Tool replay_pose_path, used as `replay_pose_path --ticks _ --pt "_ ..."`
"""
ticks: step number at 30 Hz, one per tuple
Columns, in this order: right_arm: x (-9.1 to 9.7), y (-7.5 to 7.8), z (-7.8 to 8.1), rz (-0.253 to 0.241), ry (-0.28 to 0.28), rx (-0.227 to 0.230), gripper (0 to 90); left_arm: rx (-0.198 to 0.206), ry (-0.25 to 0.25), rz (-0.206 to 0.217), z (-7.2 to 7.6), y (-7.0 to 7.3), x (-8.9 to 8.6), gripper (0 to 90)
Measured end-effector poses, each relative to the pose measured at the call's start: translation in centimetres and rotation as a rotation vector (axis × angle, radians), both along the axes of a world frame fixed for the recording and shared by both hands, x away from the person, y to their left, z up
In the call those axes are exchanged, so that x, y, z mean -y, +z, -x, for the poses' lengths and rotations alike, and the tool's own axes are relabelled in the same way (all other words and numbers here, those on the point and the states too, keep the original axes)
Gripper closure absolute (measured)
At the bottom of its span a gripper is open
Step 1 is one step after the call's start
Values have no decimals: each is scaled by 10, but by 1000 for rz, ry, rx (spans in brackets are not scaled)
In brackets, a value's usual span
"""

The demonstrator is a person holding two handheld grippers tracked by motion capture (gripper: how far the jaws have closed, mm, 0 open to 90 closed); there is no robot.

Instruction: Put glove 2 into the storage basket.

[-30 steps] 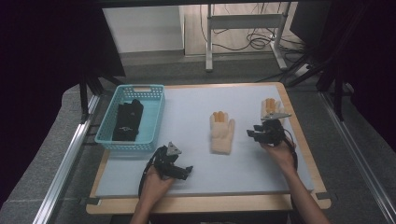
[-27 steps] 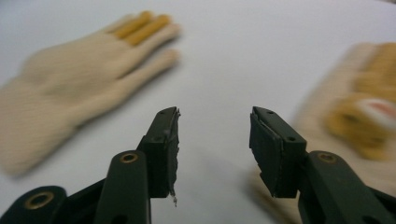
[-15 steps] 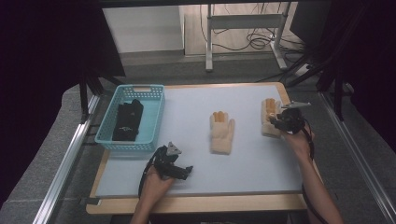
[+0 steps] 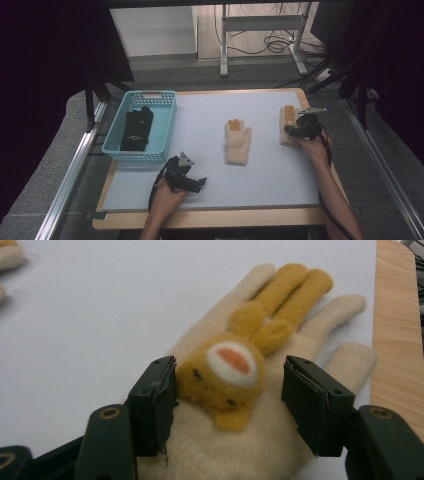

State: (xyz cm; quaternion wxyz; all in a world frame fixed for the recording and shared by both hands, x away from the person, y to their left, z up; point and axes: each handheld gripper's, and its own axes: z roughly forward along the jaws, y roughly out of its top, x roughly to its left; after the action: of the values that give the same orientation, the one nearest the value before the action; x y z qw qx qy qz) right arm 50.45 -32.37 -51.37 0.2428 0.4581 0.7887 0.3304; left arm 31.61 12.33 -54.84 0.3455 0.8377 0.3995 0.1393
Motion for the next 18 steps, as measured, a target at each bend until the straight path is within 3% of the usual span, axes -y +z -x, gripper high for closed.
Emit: replay_pose_path --ticks 4,7,11,14,18 --pt "-1 -3 -6 9 12 1 378 1 0 2 0 0 0 10" --pt "-2 -5 -8 -29 17 -24 503 1 0 1 0 0 0 10" --pt "-4 -2 -6 -30 -4 -39 581 1 0 1 0 0 0 10" --pt "-4 0 -3 -34 -21 -40 598 1 0 1 0 0 0 10" --pt "-2 7 5 -75 -6 -30 599 2 1 2 0 0 0 10"
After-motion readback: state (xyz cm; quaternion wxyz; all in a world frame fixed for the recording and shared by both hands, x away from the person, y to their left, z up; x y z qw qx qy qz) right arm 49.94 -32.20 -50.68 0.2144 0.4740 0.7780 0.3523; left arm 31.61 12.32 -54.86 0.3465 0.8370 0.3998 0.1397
